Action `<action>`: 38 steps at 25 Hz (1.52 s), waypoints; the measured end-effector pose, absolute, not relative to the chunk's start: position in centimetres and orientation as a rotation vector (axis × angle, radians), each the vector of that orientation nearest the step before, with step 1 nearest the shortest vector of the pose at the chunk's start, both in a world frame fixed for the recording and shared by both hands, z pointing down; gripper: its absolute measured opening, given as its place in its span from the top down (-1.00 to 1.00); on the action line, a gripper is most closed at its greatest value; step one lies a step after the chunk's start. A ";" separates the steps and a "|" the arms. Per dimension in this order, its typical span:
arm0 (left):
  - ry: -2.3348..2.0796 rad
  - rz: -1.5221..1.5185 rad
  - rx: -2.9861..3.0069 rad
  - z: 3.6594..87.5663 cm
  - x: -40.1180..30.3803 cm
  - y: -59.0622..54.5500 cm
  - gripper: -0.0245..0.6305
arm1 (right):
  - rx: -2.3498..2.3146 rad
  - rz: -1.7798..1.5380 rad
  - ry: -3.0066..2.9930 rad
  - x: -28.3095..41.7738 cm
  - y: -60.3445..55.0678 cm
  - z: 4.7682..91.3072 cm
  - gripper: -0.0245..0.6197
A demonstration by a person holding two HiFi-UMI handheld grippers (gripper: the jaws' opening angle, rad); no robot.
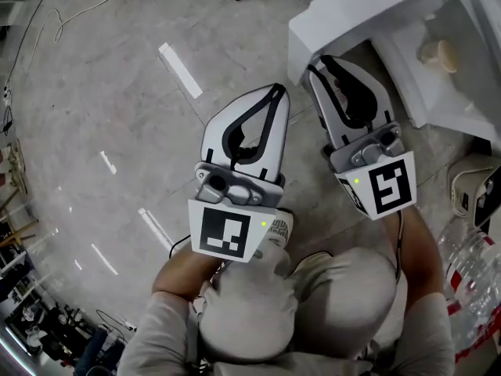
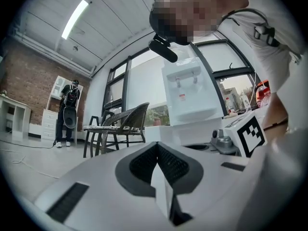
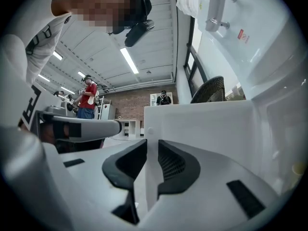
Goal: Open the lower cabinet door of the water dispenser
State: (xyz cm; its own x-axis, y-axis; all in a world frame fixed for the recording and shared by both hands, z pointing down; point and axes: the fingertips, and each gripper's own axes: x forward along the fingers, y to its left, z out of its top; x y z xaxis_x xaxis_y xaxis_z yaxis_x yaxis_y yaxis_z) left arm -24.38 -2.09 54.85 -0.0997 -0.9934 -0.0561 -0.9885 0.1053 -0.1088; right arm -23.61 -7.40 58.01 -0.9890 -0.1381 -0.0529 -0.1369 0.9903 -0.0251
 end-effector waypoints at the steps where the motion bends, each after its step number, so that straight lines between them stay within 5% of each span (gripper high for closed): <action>1: 2.250 -0.065 -2.021 54.9 -24.5 -2.2 0.92 | -0.214 -0.029 3.079 -23.9 -7.5 58.0 0.68; 24: 2.332 -0.093 -1.940 56.4 -28.1 -5.2 0.92 | -0.254 -0.062 3.051 -29.2 -9.6 57.8 0.76; 38: 2.233 -0.017 -2.032 54.3 -23.8 -6.6 0.92 | -0.329 -0.169 2.978 -19.8 -9.0 54.0 0.80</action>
State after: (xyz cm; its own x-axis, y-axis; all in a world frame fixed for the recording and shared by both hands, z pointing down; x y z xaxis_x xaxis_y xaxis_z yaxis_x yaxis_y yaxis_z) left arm -23.83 -6.57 54.27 -0.0901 -0.9925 -0.0823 -0.9911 0.0974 -0.0904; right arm -19.84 -8.95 54.02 -0.9663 -0.2241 -0.1267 -0.2083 0.9698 -0.1268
